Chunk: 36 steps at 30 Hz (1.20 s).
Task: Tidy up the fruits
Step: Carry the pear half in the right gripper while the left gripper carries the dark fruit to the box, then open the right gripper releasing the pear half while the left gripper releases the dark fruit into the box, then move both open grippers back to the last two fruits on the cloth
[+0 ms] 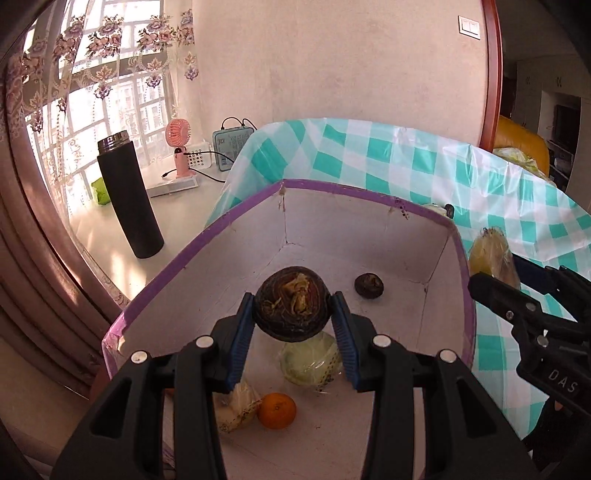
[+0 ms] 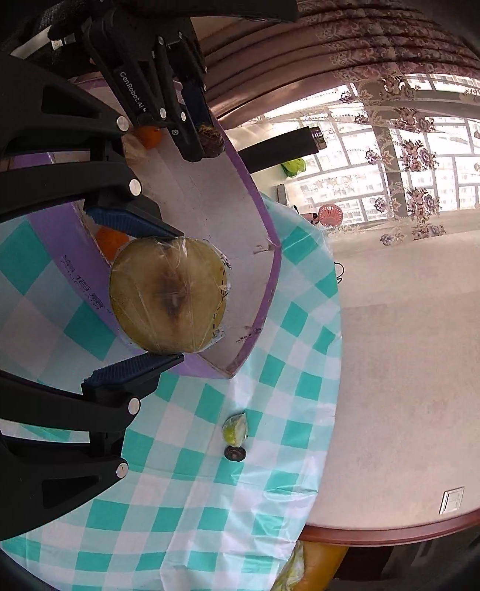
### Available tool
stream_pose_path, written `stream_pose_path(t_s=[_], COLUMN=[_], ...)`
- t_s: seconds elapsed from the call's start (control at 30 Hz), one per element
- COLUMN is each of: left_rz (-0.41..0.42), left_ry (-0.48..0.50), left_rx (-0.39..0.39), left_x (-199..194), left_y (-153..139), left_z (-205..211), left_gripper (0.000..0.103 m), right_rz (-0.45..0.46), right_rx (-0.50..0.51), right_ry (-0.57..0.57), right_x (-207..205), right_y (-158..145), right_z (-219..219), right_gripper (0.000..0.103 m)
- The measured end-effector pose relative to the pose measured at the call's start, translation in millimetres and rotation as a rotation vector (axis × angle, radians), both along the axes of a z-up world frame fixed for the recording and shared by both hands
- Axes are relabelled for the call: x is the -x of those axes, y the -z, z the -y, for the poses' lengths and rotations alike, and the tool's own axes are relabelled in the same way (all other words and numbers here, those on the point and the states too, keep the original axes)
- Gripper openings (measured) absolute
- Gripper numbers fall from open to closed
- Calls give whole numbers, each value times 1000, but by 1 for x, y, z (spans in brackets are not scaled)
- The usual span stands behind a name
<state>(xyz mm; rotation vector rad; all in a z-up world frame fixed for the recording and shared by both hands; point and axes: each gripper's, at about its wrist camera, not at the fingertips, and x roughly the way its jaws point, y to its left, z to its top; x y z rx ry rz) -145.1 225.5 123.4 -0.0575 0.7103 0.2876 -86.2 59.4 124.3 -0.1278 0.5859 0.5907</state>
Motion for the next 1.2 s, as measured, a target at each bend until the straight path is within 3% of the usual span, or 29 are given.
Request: stream_pose_path(t_s=[0.17, 0.3, 0.5, 0.57, 0.63, 0.7, 0.9, 1.1, 1.2], left_rz=[-105, -181, -199, -198, -181, -165, -168, -129, -118], left_ry=[-45, -52, -70, -76, -96, -112, -110, -86, -78], left_rx=[34, 34, 43, 71, 82, 86, 81, 105, 108], left_x=[-7, -10, -7, -7, -4, -1, -1, 4, 6], left_y=[20, 33, 36, 36, 34, 32, 34, 28, 23], left_z=[-33, -43, -51, -55, -59, -62, -65, -63, -60], left_gripper=[42, 42, 43, 53, 78, 84, 85, 101, 101], right_rz=[38, -20, -102, -118, -98, -98, -80, -27, 9], right_rx=[198, 351, 495, 516, 530, 522, 505, 487, 458], right_ry=[-77, -77, -65, -48, -49, -56, -66, -77, -75], right_x=[11, 0, -15, -18, -15, -14, -9, -4, -1], right_y=[8, 27, 50, 56, 59, 59, 61, 53, 42], right_z=[-53, -82, -104, -106, -106, -107, -108, -105, -96], right_gripper=[58, 58, 58, 58, 60, 64, 74, 83, 86])
